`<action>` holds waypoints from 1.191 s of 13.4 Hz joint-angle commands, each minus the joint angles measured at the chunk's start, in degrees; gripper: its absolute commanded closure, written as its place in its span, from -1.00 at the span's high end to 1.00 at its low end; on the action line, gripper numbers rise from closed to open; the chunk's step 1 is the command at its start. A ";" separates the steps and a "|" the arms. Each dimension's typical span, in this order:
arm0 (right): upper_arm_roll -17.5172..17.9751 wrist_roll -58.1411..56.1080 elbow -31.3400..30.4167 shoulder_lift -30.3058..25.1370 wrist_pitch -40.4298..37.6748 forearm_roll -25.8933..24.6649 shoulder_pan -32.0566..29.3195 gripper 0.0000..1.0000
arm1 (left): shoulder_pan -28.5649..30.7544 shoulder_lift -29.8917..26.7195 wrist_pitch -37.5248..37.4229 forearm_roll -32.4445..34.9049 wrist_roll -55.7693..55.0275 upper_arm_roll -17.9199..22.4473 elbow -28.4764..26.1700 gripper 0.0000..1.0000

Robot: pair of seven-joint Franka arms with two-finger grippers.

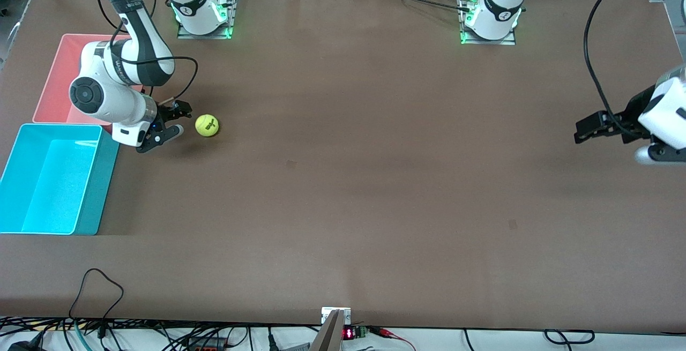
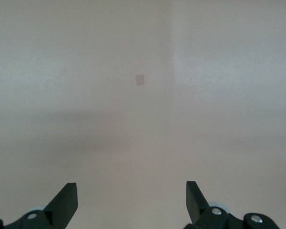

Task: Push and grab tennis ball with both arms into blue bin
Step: 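Grasp the tennis ball with the right gripper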

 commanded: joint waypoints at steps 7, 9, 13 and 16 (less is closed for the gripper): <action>0.44 0.64 -1.40 2.07 2.36 0.44 0.05 1.00 | 3.21 -12.54 7.44 -0.48 1.35 -2.64 -18.94 1.00; 0.44 0.64 -1.57 3.12 3.41 0.53 -0.04 1.00 | 3.21 -12.46 7.44 -0.03 4.26 -2.55 -18.60 1.00; 0.44 0.64 -1.84 4.44 5.52 0.44 -0.13 1.00 | 3.30 -12.81 6.56 -0.03 1.45 -2.73 -18.69 1.00; 0.44 0.64 -1.93 5.32 5.96 0.44 -0.04 1.00 | 3.30 -12.81 6.56 -0.12 0.75 -2.73 -19.12 1.00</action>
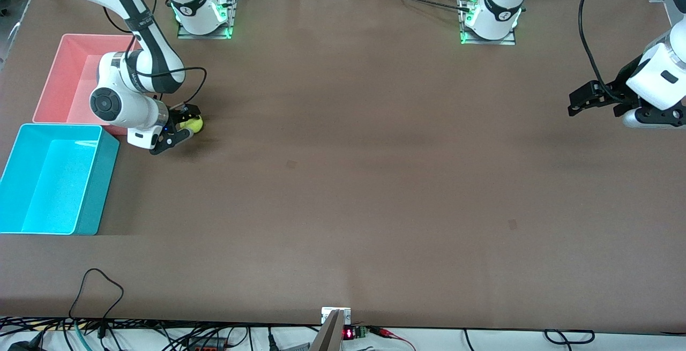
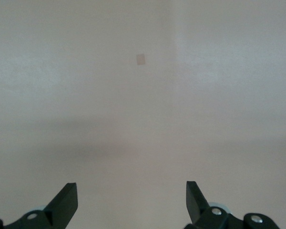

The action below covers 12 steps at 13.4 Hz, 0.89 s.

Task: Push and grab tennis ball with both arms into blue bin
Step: 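Grasp the tennis ball with the right gripper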

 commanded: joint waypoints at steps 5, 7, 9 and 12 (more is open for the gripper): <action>0.37 0.71 -1.17 1.36 2.03 0.44 0.17 1.00 | 0.39 -0.75 -0.87 0.08 -0.87 -0.64 0.07 1.00; 0.37 0.80 -1.17 2.06 2.20 0.44 0.61 1.00 | 0.48 -0.31 -0.87 -0.01 -0.95 -0.56 0.69 1.00; 0.37 0.80 -1.09 2.42 2.56 0.44 1.49 1.00 | 0.65 -0.22 -0.61 -0.01 -1.03 -0.56 0.87 1.00; 0.37 0.80 -1.09 2.50 2.82 0.44 1.58 1.00 | 0.74 -0.14 -0.43 -0.01 -0.95 -0.38 0.87 1.00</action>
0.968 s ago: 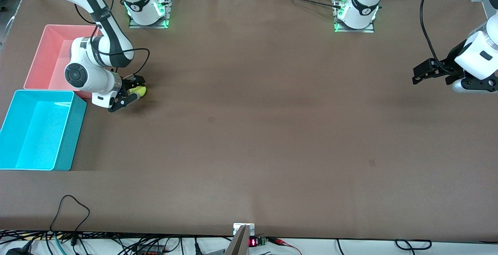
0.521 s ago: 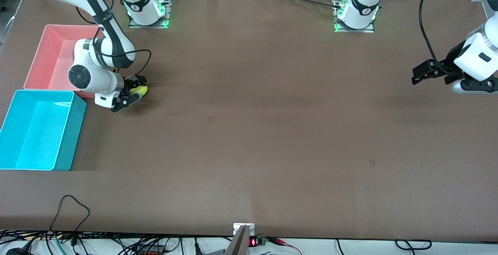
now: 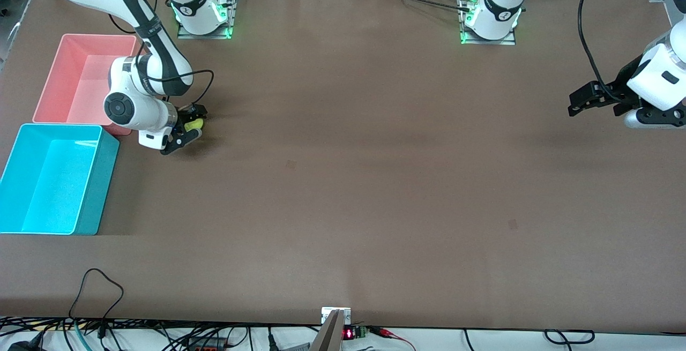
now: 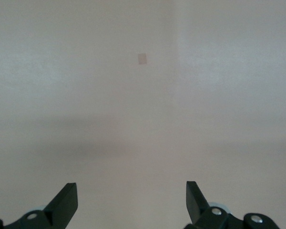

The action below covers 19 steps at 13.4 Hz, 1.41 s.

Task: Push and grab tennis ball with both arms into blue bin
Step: 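Grasp the tennis ball with the right gripper, then carry the ball with the right gripper over the cyan bin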

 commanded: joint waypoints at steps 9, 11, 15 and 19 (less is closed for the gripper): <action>0.15 0.44 -0.52 -0.32 0.98 0.35 0.62 -0.45 | 0.39 -0.11 -0.59 0.17 0.18 -0.39 0.66 1.00; 0.15 -0.35 -0.17 -1.28 0.55 0.18 0.53 -0.85 | 0.39 -0.02 -0.59 0.17 0.18 -0.39 0.66 1.00; 0.06 0.00 2.81 -6.81 -2.87 0.09 -1.39 -1.00 | 0.39 -0.11 -0.59 0.17 0.09 -0.48 0.75 1.00; -3.87 -0.35 11.77 -9.10 -9.64 0.27 -4.30 -1.00 | 0.39 -0.29 -0.77 -0.18 0.17 -0.48 0.75 1.00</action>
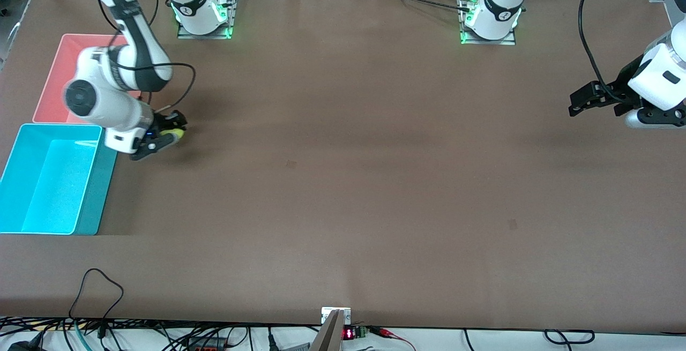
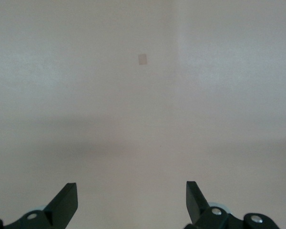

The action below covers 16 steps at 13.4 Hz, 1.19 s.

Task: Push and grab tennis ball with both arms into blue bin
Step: 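Carry the ball with the right gripper over the cyan bin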

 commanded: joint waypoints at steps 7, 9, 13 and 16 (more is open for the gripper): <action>-15.15 -4.55 12.98 1.31 -4.51 -2.87 -3.24 -1.00 | -0.02 -0.47 -0.86 -0.45 0.25 -0.50 0.60 1.00; -16.66 -4.46 13.78 3.85 -3.20 -4.21 -4.82 -1.00 | -0.28 -0.47 -0.86 -0.36 0.25 -0.50 0.60 1.00; -16.66 -4.55 13.78 11.67 3.84 -5.79 -9.39 -1.00 | -0.20 -0.64 -2.17 -0.45 0.16 -0.50 0.60 1.00; -16.66 -4.37 13.78 13.88 5.33 -5.70 -9.57 -0.99 | -0.20 -0.64 -2.79 -0.45 0.07 -0.50 0.60 1.00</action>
